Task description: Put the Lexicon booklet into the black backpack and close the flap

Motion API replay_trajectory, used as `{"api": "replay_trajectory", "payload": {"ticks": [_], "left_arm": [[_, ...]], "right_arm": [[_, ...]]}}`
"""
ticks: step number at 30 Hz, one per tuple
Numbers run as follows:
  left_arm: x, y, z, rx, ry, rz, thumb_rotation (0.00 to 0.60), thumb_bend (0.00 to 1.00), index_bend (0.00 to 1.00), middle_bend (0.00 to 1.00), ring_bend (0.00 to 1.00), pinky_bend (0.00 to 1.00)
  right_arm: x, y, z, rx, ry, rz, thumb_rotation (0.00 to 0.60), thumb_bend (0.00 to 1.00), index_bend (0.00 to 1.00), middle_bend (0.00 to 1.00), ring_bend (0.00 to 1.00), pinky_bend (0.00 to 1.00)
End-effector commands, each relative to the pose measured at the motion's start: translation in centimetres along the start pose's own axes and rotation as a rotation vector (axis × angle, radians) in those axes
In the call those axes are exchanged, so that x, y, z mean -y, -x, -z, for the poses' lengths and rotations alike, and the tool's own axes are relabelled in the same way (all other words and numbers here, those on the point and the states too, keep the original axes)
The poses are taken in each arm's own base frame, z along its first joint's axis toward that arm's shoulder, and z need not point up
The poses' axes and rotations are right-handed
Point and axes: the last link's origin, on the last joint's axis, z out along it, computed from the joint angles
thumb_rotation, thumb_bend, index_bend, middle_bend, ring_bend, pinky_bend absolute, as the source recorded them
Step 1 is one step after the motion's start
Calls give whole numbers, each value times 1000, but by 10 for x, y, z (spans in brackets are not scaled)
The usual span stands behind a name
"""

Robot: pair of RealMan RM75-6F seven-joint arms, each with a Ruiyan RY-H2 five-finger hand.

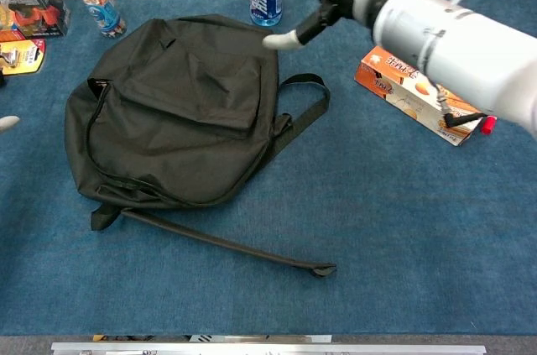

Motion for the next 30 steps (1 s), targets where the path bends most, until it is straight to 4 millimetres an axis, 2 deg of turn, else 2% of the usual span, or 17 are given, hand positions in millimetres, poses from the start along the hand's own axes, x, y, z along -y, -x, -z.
{"api": "replay_trajectory", "payload": {"ticks": [1,5,10,17,23,30], "left_arm": [[1,-2,0,3,8,5,600,147,103,226,240,334],[5,-6,1,6,10,14,600,148,112,226,240,328],[13,-13,2,16,5,20,600,148,114,226,240,318],[23,-22,7,2,-3,10,600,148,119,226,240,310],[30,-26,17,8,-10,11,600,148,120,226,240,304],[34,-24,25,28,-25,11,600,147,120,226,240,298]], "right_arm": [[-42,-19,37,-94,75,163,600,372,322,385,240,325],[-72,-34,65,-156,130,254,600,412,366,414,274,408],[-109,-50,101,-271,192,320,600,425,394,426,288,413],[-155,-53,158,-322,280,347,600,384,401,426,288,413],[-179,-55,195,-363,352,329,600,355,412,426,288,413],[-188,-55,215,-368,384,339,600,319,412,426,288,413]]}}
